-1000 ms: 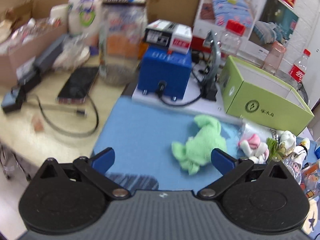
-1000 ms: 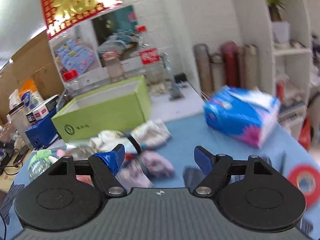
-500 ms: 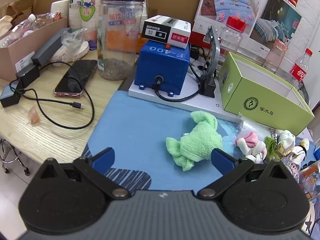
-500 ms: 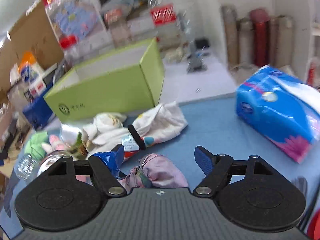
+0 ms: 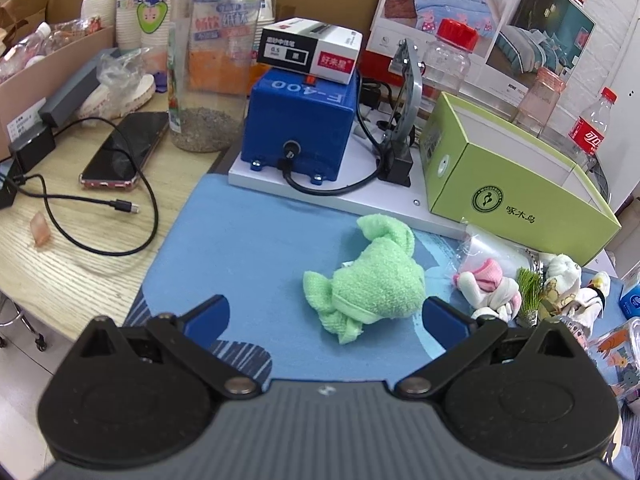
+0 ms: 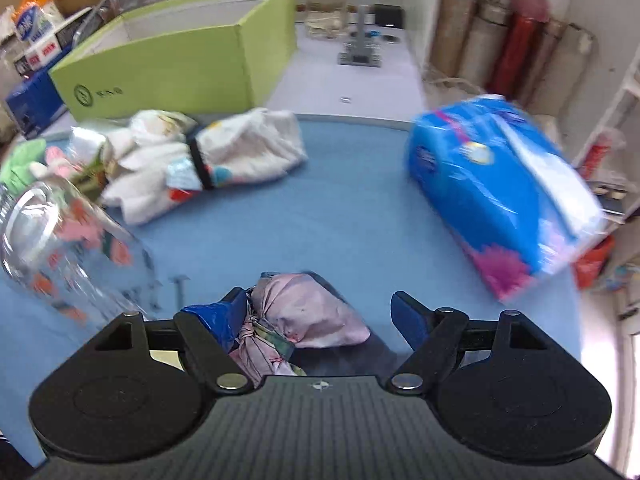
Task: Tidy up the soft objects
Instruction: 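Move left gripper to the green towel while right gripper approaches the pink-purple cloth bundle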
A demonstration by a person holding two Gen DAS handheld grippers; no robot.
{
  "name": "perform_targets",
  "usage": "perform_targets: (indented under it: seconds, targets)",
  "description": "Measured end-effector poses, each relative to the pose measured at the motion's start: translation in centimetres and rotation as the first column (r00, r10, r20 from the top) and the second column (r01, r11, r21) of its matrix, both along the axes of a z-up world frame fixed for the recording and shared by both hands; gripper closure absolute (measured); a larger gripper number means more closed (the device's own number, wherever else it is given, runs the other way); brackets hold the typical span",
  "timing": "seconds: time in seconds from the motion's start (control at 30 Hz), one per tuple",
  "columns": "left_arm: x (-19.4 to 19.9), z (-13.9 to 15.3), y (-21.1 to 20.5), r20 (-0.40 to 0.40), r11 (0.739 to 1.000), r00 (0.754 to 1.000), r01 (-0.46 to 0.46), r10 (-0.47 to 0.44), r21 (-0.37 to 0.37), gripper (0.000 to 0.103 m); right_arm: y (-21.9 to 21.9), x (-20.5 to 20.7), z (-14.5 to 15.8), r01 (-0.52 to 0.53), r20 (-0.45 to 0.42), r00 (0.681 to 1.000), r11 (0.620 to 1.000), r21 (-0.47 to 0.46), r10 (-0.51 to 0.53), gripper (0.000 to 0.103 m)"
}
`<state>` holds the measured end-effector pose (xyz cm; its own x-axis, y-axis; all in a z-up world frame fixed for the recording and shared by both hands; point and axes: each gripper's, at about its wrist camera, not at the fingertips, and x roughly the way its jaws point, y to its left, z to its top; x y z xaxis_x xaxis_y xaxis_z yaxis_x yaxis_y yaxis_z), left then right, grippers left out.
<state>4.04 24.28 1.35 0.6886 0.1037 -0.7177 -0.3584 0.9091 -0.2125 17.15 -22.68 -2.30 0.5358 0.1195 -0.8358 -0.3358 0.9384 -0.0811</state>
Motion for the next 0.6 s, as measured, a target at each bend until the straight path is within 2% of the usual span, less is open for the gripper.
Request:
perform_targets:
  seconds: [0.07,0.17,0.23,0.37,0.43,0.5,0.6]
  targets:
    - [0.0,0.0,0.0,-0.001,1.000,1.000,0.004,-0.004,0.006,0.001,-1.0,-2.3,0.6,0.050,0.080,0.996,0.999,0.012,-0.050,0.037]
    - [0.2,-0.1,0.1,-0.006,1.000,1.000,0.006,-0.005,0.010,0.001,-1.6,-5.5,0.7,0.113,0.151,0.979,0.984,0.139,-0.134,0.037]
    - [0.3,-0.2,0.2,-0.009,1.000,1.000,0.009,-0.009,0.012,0.001,-1.6,-7.0,-0.2,0.170,0.166,0.964,0.962,0.215,-0.208,0.037]
    - [0.8,-0.4,0.2,-0.021,0.999,0.999,0.030,-0.029,0.026,0.001,-0.8,-7.3,-2.2,0.245,0.168,0.939,0.927,0.285,-0.300,0.037]
    - [1.2,-0.5,-0.1,-0.032,0.997,0.998,0.059,-0.058,0.048,0.001,0.1,-6.2,-3.0,0.260,0.173,0.933,0.923,0.284,-0.316,0.037]
    - [1.8,-0.6,-0.5,-0.048,0.991,0.994,0.103,-0.100,0.084,0.001,0.8,-5.1,-3.7,0.276,0.195,0.927,0.933,0.230,-0.322,0.037]
    - [3.3,-1.0,-1.6,-0.071,0.965,0.979,0.202,-0.192,0.167,0.001,1.6,-5.2,-4.6,0.252,0.267,0.921,0.957,0.143,-0.282,0.033]
